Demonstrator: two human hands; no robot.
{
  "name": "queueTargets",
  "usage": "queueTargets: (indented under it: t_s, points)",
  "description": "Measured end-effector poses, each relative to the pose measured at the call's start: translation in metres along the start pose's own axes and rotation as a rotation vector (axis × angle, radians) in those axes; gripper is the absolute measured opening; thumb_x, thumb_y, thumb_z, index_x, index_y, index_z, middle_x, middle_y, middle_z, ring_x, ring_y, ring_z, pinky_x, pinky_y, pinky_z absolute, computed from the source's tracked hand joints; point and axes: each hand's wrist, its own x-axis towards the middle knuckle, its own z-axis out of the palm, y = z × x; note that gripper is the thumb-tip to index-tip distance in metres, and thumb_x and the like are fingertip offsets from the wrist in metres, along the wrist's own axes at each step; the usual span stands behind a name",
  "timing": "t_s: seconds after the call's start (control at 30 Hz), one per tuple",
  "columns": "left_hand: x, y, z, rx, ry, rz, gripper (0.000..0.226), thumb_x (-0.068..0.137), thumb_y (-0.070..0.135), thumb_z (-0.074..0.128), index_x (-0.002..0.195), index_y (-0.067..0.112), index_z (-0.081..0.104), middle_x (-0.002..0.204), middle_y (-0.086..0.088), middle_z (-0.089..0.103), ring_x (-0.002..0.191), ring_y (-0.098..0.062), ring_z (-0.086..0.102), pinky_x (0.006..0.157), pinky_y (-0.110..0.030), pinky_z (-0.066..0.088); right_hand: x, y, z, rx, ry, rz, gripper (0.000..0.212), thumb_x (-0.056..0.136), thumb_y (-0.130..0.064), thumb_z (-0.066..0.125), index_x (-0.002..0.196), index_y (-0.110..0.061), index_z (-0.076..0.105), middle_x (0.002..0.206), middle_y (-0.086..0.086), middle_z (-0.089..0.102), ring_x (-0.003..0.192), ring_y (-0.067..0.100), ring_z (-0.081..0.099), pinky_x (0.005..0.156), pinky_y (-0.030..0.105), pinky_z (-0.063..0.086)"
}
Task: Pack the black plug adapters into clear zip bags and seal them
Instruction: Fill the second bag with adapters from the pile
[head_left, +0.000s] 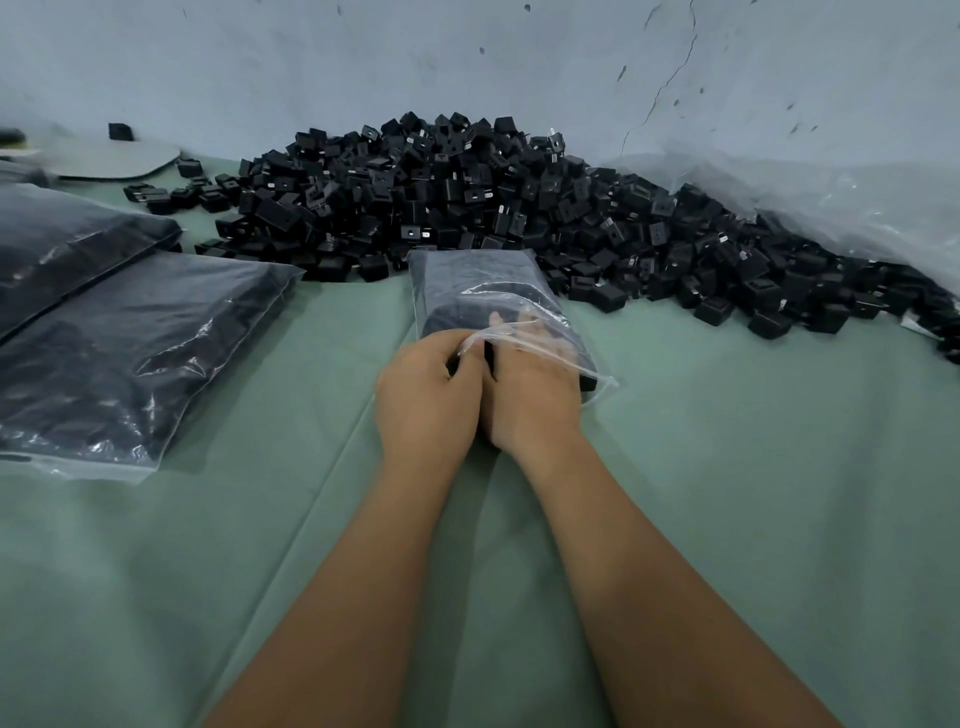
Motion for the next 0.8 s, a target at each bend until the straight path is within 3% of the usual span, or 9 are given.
queueTargets:
  t_s: [0.1, 0.23, 0.37, 0.43, 0.53, 0.6, 0.7, 0.8]
  points:
    - [0.0, 0.0, 0.0, -0.002, -0.012, -0.002, 0.028, 0.09, 0.036, 0.047, 0.098, 0.034, 0.074, 0.089, 0.016, 0.071, 0.09, -0.009, 0.063, 0.084, -0.04, 0.052, -0.005, 0.0, -0.004, 0.059, 0.043, -0.028, 0.047, 0.098, -0.042, 0.023, 0.13, -0.024, 0.054, 0.134, 0.005, 0.052, 0.128, 0.024, 0.039, 0.108, 0.037, 0.029]
    - [0.0, 0.0, -0.001, 0.016, -0.016, 0.036, 0.024, 0.092, 0.026, 0.054, 0.105, 0.029, 0.074, 0.099, 0.013, 0.072, 0.096, -0.01, 0.064, 0.089, -0.04, 0.051, -0.019, 0.005, -0.018, 0.206, 0.126, -0.05, 0.03, 0.096, -0.03, 0.038, 0.093, -0.02, 0.066, 0.1, -0.001, 0.064, 0.097, 0.019, 0.055, 0.083, 0.035, 0.044]
    - [-0.001, 0.001, -0.004, 0.116, -0.041, 0.103, 0.026, 0.092, 0.02, 0.059, 0.115, 0.021, 0.071, 0.116, 0.005, 0.07, 0.109, -0.016, 0.062, 0.098, -0.041, 0.047, -0.044, 0.019, -0.035, 0.308, 0.268, -0.198, 0.024, 0.087, -0.012, 0.048, 0.099, -0.012, 0.069, 0.1, 0.0, 0.069, 0.096, 0.02, 0.059, 0.08, 0.03, 0.044]
    - [-0.003, 0.002, -0.006, 0.24, -0.061, 0.173, 0.028, 0.091, 0.019, 0.06, 0.117, 0.022, 0.07, 0.119, 0.004, 0.069, 0.113, -0.02, 0.06, 0.099, -0.044, 0.044, -0.056, 0.025, -0.042, 0.336, 0.418, -0.23, 0.024, 0.081, -0.009, 0.051, 0.095, -0.012, 0.071, 0.094, -0.001, 0.07, 0.088, 0.019, 0.061, 0.07, 0.03, 0.047]
    - [-0.009, 0.004, -0.009, 0.342, -0.044, 0.299, 0.029, 0.087, 0.017, 0.065, 0.115, 0.021, 0.071, 0.12, 0.002, 0.068, 0.114, -0.024, 0.057, 0.099, -0.046, 0.042, -0.06, 0.038, -0.047, 0.377, 0.527, -0.058, 0.02, 0.076, -0.01, 0.048, 0.087, -0.012, 0.064, 0.088, 0.0, 0.061, 0.085, 0.02, 0.054, 0.06, 0.032, 0.04]
    - [-0.011, 0.004, -0.009, 0.331, -0.034, 0.374, 0.029, 0.085, 0.013, 0.068, 0.114, 0.017, 0.072, 0.116, 0.0, 0.068, 0.112, -0.026, 0.057, 0.098, -0.044, 0.044, -0.054, 0.056, -0.047, 0.418, 0.478, 0.135, 0.023, 0.078, -0.005, 0.049, 0.095, -0.016, 0.06, 0.098, -0.001, 0.053, 0.095, 0.02, 0.051, 0.062, 0.029, 0.037]
    - [-0.012, 0.004, -0.008, 0.344, -0.009, 0.441, 0.023, 0.085, 0.01, 0.07, 0.108, 0.012, 0.075, 0.103, -0.004, 0.067, 0.099, -0.028, 0.057, 0.088, -0.041, 0.047, -0.046, 0.079, -0.042, 0.419, 0.26, 0.338, 0.039, 0.078, 0.003, 0.05, 0.108, -0.021, 0.054, 0.111, 0.0, 0.048, 0.102, 0.021, 0.048, 0.07, 0.031, 0.039]
    - [-0.011, 0.002, -0.008, 0.38, -0.001, 0.455, 0.014, 0.086, 0.012, 0.071, 0.098, 0.01, 0.077, 0.088, -0.004, 0.063, 0.088, -0.029, 0.055, 0.078, -0.04, 0.048, -0.044, 0.082, -0.037, 0.499, 0.136, 0.353, 0.037, 0.079, 0.004, 0.049, 0.1, -0.026, 0.053, 0.092, -0.007, 0.056, 0.087, 0.02, 0.055, 0.068, 0.032, 0.046]
